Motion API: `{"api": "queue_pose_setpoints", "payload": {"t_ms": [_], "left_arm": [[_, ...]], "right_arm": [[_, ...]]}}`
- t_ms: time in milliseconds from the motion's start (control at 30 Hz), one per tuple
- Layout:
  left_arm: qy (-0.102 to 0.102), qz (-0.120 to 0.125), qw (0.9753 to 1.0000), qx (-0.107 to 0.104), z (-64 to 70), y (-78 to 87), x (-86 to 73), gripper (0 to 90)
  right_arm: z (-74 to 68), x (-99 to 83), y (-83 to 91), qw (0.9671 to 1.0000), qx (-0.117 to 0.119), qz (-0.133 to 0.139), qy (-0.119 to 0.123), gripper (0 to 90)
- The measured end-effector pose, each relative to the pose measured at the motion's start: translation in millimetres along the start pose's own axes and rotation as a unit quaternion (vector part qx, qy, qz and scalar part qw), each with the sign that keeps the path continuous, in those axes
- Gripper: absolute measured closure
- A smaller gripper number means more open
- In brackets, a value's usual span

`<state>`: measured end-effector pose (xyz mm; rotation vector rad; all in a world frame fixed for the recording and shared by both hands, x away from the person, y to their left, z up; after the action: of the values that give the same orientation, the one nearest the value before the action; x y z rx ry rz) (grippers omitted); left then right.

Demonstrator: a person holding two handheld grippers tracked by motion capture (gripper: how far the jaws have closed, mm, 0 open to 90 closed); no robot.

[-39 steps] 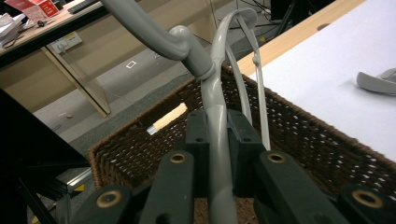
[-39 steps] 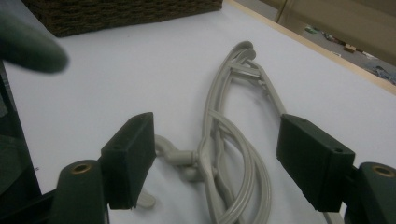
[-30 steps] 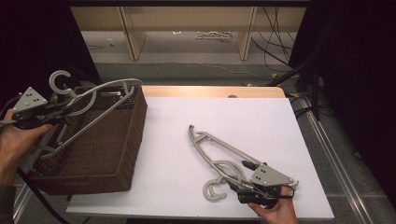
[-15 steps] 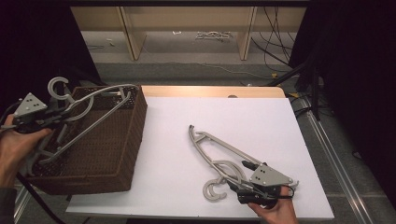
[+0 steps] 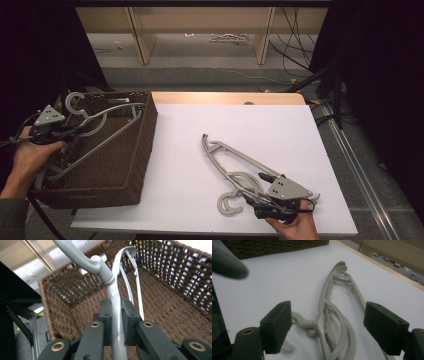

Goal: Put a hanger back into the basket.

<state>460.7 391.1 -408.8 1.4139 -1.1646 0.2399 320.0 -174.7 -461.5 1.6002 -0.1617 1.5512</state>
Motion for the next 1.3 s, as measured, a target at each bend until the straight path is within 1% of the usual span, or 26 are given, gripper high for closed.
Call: {"api": "queue_pose_setpoints", "payload": {"t_ms": [33,133,167,200,233,267,300,333,367,433,467,500,600,667,700,733,767,800,967,1000,1067,1100,1167,1200,1267,1300], "left_arm": [[0.000,0.000,1.0000,0.000,0.0,0.0,0.0,80.2],[0.002,-0.018,0.9998,-0.002,2.3,-8.9,-6.8,79.8],[0.014,-0.026,0.9996,-0.003,4.4,-14.5,-10.6,79.8],[0.017,-0.031,0.9994,-0.005,4.8,-16.6,-12.6,79.8],[0.017,-0.031,0.9994,-0.005,4.8,-16.6,-12.6,79.7],[0.021,-0.035,0.9992,-0.003,5.4,-19.0,-14.7,79.7],[0.021,-0.042,0.9989,0.000,4.8,-20.6,-17.3,79.9],[0.032,-0.049,0.9983,0.002,3.9,-23.9,-22.5,80.1],[0.032,-0.049,0.9983,0.002,3.9,-23.9,-22.5,80.2],[0.039,-0.052,0.9979,0.001,1.4,-25.0,-27.5,80.2],[0.044,-0.051,0.9977,0.003,1.4,-26.0,-28.6,80.3],[0.048,-0.055,0.9973,0.005,-0.3,-27.4,-30.9,80.3],[0.053,-0.058,0.9969,0.009,-1.5,-29.6,-31.2,80.3],[0.057,-0.068,0.9960,0.010,-1.2,-33.9,-33.3,80.5],[0.057,-0.068,0.9960,0.010,-1.2,-33.9,-33.3,80.6],[0.065,-0.061,0.9958,0.016,-0.8,-36.7,-33.3,78.7],[0.069,-0.063,0.9955,0.020,-2.2,-37.2,-34.0,78.7],[0.064,-0.068,0.9954,0.016,-4.2,-36.4,-34.7,80.3],[0.072,-0.064,0.9952,0.018,-4.8,-35.8,-34.4,79.6],[0.083,-0.058,0.9946,0.024,-5.1,-34.5,-33.7,77.2],[0.078,-0.062,0.9947,0.024,-6.2,-32.5,-33.9,75.6],[0.081,-0.059,0.9946,0.026,-6.1,-30.6,-33.1,75.6],[0.089,-0.052,0.9941,0.034,-5.8,-24.5,-30.5,70.7],[0.100,-0.039,0.9935,0.037,-5.6,-17.6,-26.5,64.5],[0.097,-0.039,0.9939,0.035,-6.2,-13.8,-25.4,62.8],[0.104,-0.028,0.9933,0.040,-5.8,-9.9,-22.7,56.8]], "right_arm": [[0.0,0.0,0.0,1.0000,0.000,0.000,0.000,23.8],[0.6,0.5,0.5,1.0000,-0.001,0.002,0.000,23.8],[0.7,0.3,0.5,1.0000,-0.001,0.001,0.000,23.8],[0.6,0.2,0.5,1.0000,0.000,0.001,-0.001,23.8],[0.6,0.2,0.5,1.0000,0.000,0.001,-0.001,23.8],[0.6,0.1,0.4,1.0000,0.000,0.001,-0.001,23.8],[0.5,0.3,0.3,1.0000,-0.001,0.001,0.000,23.8],[0.3,0.4,0.3,1.0000,0.000,0.001,0.001,23.9],[0.3,0.4,0.3,1.0000,0.000,0.001,0.001,23.9],[0.1,0.4,0.3,1.0000,-0.001,0.001,0.001,23.9],[0.1,0.0,0.1,1.0000,0.000,0.000,0.000,23.9],[0.2,-0.1,0.0,1.0000,0.000,0.000,0.000,24.0],[0.4,0.1,-0.1,1.0000,0.000,0.000,-0.001,24.0],[0.2,0.2,-0.2,1.0000,0.000,0.000,-0.001,24.0],[0.2,0.2,-0.2,1.0000,0.000,0.000,-0.001,24.0],[0.3,-0.2,-0.4,1.0000,0.000,-0.001,-0.001,24.0],[0.3,-0.2,-0.4,1.0000,0.000,-0.001,-0.001,24.0],[0.3,-0.4,-0.3,1.0000,0.000,-0.001,-0.001,24.0],[0.5,-0.6,-0.3,1.0000,0.000,-0.002,-0.001,24.0],[0.3,-0.7,-0.5,1.0000,0.000,-0.002,-0.001,24.0],[0.2,-0.5,-1.2,1.0000,-0.002,0.002,-0.001,24.0],[0.2,-0.5,-1.2,1.0000,-0.002,0.002,-0.001,24.0],[0.6,-0.6,-1.2,1.0000,-0.003,0.002,0.000,24.1],[0.6,-1.1,-0.5,1.0000,0.000,-0.003,-0.002,24.1],[0.6,-1.1,-0.7,1.0000,0.000,-0.003,-0.001,24.1],[0.5,-1.0,-0.7,1.0000,0.000,-0.003,-0.001,24.1]]}}
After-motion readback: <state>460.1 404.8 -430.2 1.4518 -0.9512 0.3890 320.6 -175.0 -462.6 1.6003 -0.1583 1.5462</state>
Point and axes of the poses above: each handheld gripper's, and its own axes: y roughly backward along the jaws, x roughly out of its top, z roughly to its right, the point moved 6 cm from there along -y, roughly forward along the jaws
